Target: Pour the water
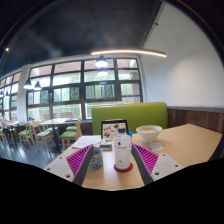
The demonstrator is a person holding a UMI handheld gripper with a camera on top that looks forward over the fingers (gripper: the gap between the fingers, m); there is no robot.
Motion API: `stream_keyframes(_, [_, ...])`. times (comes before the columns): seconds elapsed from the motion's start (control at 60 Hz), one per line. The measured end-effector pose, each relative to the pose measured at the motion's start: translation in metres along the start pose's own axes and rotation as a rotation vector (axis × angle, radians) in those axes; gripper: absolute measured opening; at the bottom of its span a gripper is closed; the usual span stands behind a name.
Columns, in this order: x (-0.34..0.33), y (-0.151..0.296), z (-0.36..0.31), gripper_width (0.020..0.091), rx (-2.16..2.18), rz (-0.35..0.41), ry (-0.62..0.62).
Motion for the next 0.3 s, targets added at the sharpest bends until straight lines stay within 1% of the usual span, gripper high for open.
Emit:
stream_keyframes(0.133, [-0.051,0.006,-0.011,0.0832,-0.001,-0.004,0.027])
stream_keyframes(0.3, [-0.084,0.004,-0.016,0.0831,-0.032,-0.013,0.059])
Point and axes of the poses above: the point between the fingertips, and its own axes, seen from behind it with the camera up: z to the right, y up, x forward, the way the camera looks, the point moved 3 cm from there along -x, backward, against the way the camera looks, and after that the axes turned 8 degrees about -y, right-handed, at the moved point
